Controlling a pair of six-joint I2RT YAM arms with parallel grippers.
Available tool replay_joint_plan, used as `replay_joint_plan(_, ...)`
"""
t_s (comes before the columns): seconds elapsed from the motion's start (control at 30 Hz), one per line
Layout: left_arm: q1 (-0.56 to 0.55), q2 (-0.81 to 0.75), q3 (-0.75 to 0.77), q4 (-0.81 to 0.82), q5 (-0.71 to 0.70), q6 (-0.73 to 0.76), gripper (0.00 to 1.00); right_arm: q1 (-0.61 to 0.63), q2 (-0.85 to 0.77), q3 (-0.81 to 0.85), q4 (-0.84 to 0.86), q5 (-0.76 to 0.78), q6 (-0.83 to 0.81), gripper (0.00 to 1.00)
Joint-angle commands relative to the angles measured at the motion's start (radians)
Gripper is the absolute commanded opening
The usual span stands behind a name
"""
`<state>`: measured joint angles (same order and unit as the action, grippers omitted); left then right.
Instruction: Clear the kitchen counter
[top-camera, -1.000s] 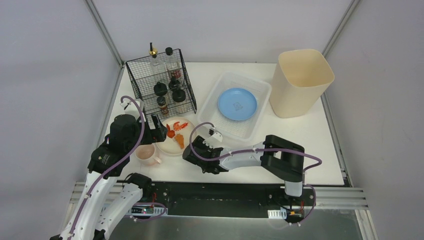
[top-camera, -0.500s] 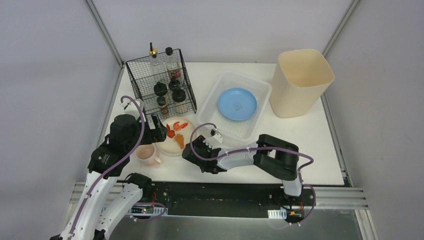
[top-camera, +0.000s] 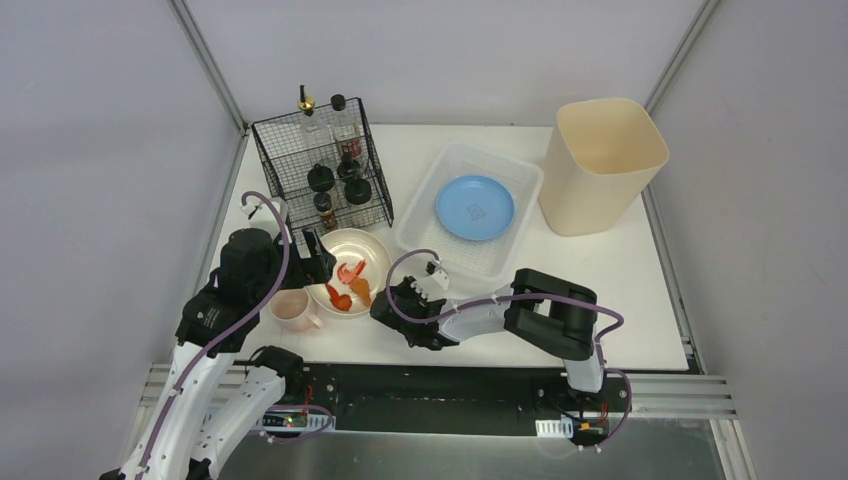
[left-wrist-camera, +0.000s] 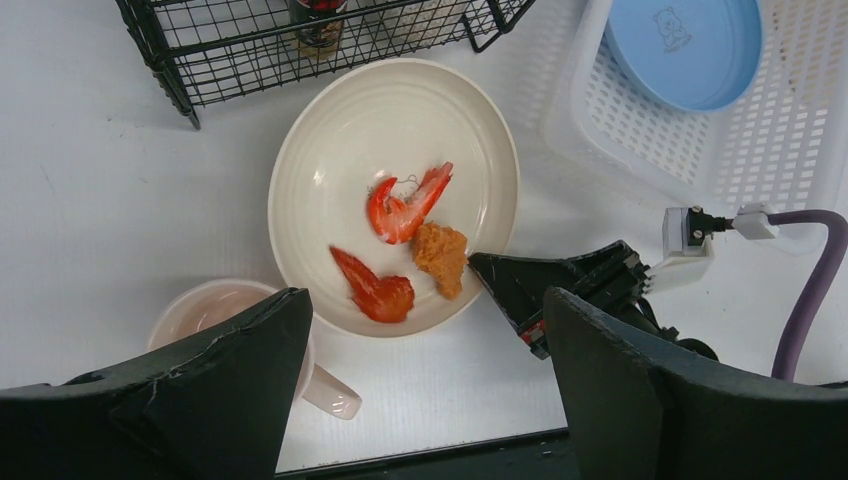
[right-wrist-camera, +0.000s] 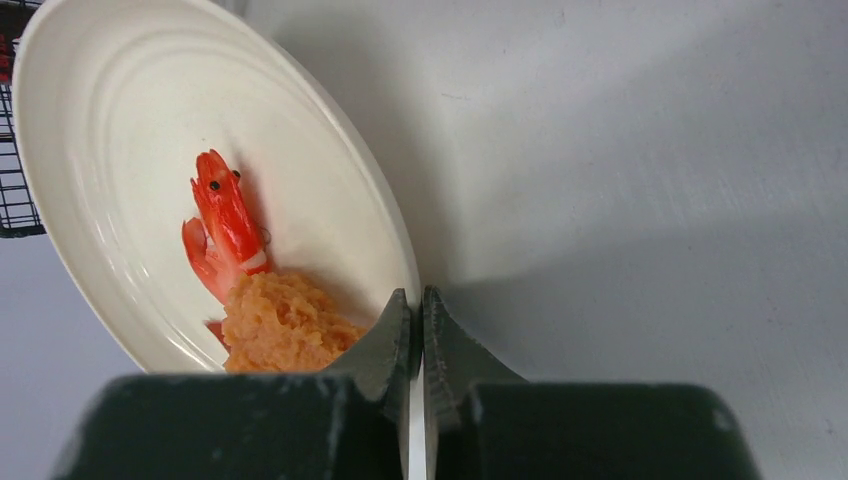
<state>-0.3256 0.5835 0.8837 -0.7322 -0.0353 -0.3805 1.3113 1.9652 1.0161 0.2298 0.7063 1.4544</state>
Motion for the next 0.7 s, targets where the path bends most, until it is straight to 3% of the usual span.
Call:
replay_joint_plan(0.0,0.013,0.008,-0.007,0.015,-0.007,0.011,0.89,-0.004,-0.023,-0.034,-0.021,-0.021,-0.029,0.0)
replay_joint_plan(0.67,0.022,0.012,-0.008,0.016,-0.017,0.009,0.89,0.003,-0.334,-0.08,-0.348,-0.225,-0.305,0.0)
